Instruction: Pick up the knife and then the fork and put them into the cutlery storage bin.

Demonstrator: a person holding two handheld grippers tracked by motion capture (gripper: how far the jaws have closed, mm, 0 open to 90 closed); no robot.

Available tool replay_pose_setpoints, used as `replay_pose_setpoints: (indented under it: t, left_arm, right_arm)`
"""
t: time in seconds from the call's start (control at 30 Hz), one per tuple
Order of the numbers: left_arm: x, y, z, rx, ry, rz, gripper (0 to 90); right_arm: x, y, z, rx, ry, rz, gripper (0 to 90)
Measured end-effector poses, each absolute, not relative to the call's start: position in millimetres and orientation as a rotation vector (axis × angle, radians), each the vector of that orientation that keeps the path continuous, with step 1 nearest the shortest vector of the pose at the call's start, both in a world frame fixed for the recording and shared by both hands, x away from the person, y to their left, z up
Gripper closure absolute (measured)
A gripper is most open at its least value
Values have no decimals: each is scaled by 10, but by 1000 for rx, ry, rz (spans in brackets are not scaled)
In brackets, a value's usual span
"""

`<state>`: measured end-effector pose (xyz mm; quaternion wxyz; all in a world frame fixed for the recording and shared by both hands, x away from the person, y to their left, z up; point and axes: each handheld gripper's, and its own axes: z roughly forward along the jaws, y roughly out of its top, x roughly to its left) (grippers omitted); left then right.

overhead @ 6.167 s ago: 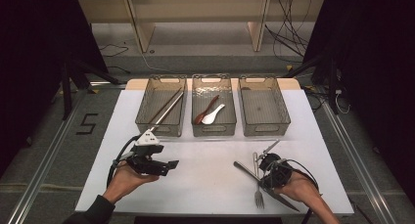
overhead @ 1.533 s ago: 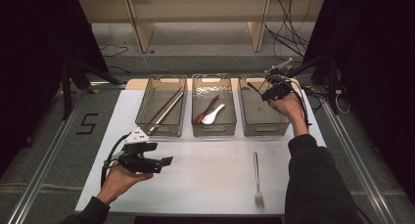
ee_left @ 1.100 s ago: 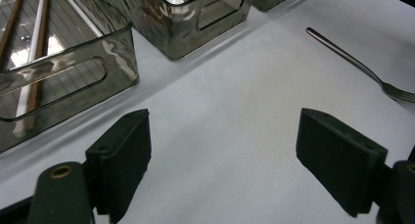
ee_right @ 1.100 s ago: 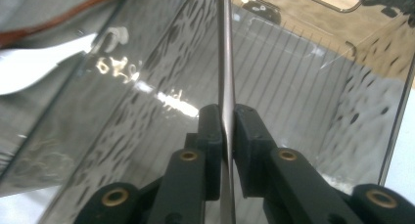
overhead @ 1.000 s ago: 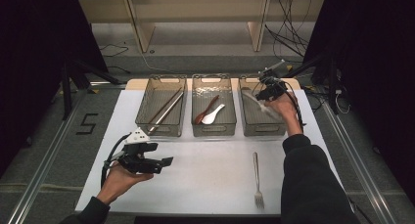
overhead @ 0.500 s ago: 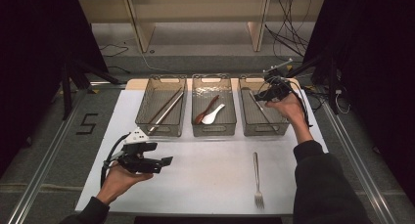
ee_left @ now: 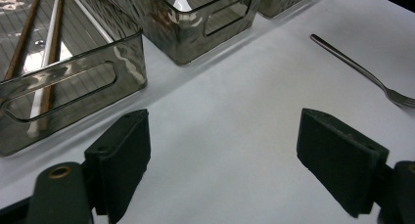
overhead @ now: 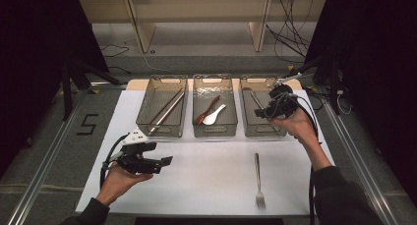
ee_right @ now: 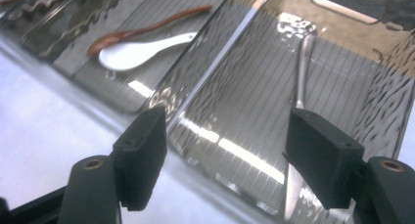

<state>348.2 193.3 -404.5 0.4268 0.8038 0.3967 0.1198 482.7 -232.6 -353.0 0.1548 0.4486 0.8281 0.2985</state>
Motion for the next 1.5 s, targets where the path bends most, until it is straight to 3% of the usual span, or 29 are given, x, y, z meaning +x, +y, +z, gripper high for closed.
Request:
replay_pose_setpoints:
  t: [0.73, 1.5]
  left_arm:
    - [3452, 1970, -4049, 1997, 1000, 290, 191]
    - [3437, 1970, -4069, 1994, 1001, 276, 183]
  right_arm:
    - [4104, -2336, -3871, 1286, 2450, 854, 285]
    - [3723, -2275, -4171, 1293, 2568, 729, 277]
